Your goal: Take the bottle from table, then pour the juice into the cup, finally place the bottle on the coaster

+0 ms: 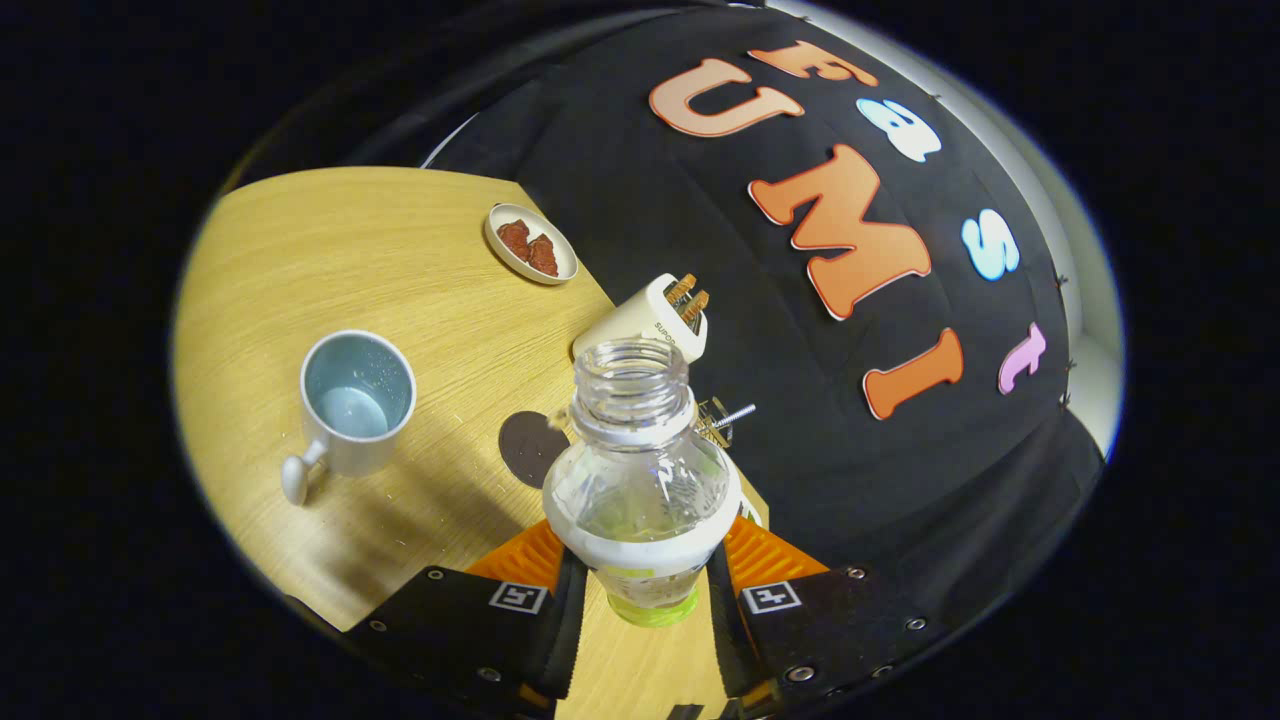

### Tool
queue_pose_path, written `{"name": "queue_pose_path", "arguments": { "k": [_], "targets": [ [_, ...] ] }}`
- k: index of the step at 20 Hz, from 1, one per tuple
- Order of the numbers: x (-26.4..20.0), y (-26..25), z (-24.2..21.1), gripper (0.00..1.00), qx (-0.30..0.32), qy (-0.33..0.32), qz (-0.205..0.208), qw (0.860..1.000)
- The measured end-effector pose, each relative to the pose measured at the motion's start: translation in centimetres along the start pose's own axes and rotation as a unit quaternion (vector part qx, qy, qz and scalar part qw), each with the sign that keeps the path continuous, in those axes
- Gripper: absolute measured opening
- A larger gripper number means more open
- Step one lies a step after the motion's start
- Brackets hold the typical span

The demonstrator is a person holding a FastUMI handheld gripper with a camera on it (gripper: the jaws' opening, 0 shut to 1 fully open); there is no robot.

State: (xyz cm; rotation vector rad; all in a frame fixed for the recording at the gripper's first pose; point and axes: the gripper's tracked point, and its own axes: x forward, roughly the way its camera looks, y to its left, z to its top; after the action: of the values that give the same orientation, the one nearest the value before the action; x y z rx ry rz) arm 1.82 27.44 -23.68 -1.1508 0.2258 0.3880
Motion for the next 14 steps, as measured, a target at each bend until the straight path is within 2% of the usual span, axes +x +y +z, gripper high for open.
{"name": "queue_pose_path", "arguments": {
  "k": [4,8,14],
  "targets": [
    [0.3,-0.9,1.2,0.56,-0.079,-0.01,-0.032,0.996],
    [0.1,-0.8,2.2,0.56,-0.131,-0.019,-0.047,0.99],
    [0.9,0.2,4.2,0.56,-0.226,-0.045,-0.061,0.971]
  ]
}}
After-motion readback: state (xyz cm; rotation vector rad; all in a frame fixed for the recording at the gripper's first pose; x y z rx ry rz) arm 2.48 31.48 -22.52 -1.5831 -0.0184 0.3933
